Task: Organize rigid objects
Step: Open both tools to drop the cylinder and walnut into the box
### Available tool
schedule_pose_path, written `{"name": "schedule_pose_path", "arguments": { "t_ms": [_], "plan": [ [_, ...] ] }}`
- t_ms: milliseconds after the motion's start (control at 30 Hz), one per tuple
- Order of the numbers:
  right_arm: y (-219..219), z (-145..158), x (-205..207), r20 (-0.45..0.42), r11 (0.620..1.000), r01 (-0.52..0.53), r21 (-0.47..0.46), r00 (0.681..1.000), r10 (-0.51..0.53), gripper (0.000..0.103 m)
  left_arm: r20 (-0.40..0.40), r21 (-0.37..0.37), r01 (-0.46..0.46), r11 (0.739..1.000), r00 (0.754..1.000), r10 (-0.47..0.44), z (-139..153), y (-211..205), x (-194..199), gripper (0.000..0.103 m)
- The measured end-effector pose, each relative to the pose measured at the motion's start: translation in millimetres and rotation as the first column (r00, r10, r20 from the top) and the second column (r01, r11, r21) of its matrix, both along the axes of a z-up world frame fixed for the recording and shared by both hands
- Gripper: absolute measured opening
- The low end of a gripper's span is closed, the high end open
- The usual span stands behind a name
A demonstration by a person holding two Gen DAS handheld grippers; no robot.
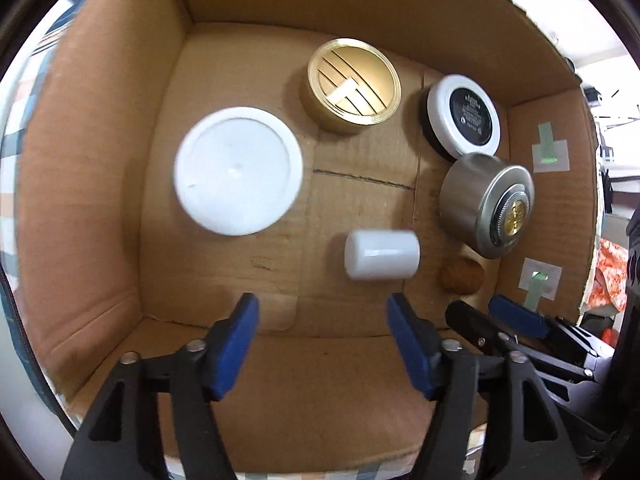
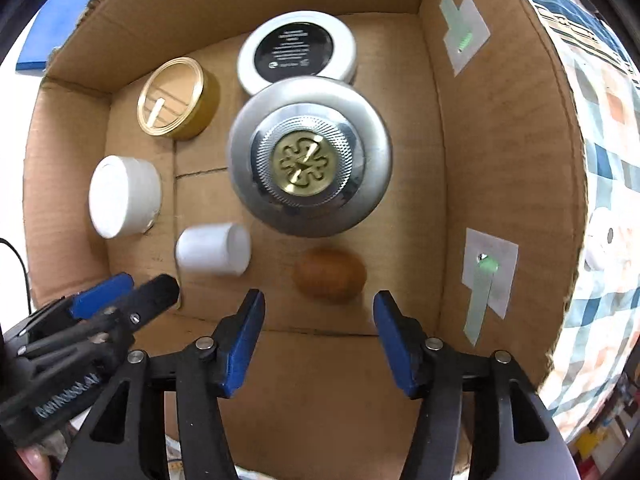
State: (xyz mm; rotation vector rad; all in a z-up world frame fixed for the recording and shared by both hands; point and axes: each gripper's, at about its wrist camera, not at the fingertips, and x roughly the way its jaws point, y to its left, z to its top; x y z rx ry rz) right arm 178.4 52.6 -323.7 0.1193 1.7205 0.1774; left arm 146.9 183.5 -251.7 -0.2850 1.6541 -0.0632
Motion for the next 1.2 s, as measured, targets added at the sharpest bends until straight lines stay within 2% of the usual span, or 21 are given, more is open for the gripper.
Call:
{"name": "schedule_pose_path", "arguments": {
  "t_ms": [100,133,167,200,233,267,333,567,967,1200],
  "plan": [
    [0,11,-4,0.02,1.0,-0.02,-0.006,1.0,0.02,0.062,0.026,0.009,-0.005,1.0,1.0,0.005,15,4,-5,0.073],
    [0,15,-6,0.027,1.0,-0.026,-0.01,0.999,0.026,0.063,0.037,0.017,-0.007,1.0,0.999,0.006,22,6,-8,0.079],
    [0,19,-7,0.034,0.999,-0.031,-0.012,0.999,0.031,0.065,0.053,0.02,-0.01,1.0,0.999,0.009,29,8,-11,0.088],
    [1,25,-9,0.045,0.999,-0.036,-0.01,0.998,0.037,0.074,0.064,0.023,-0.011,1.0,0.998,0.01,36,9,-13,0.093],
    [1,31,-11,0.06,0.999,-0.04,-0.014,0.997,0.041,0.092,0.078,0.028,-0.014,1.0,0.997,0.012,43,10,-16,0.096],
    [1,37,-13,0.079,0.999,-0.043,-0.023,0.996,0.044,0.095,0.096,0.043,-0.012,0.999,0.995,0.008,53,11,-19,0.098],
    [2,48,-17,0.104,0.998,-0.054,-0.031,0.993,0.057,0.096,0.119,0.07,-0.002,0.998,0.993,-0.007,67,11,-24,0.103],
    [3,95,-27,0.194,0.995,-0.074,-0.07,0.977,0.086,0.098,0.2,0.095,-0.009,0.995,0.98,-0.01,107,6,-39,0.103],
    [-13,170,-52,0.285,0.996,-0.093,-0.012,0.954,0.093,0.098,0.307,0.139,-0.035,0.99,0.952,-0.01,167,0,-62,0.103],
    [-21,182,-60,0.299,0.993,-0.112,0.031,0.949,0.098,0.098,0.325,0.159,-0.032,0.987,0.945,-0.021,182,-17,-66,0.103]
  ]
}}
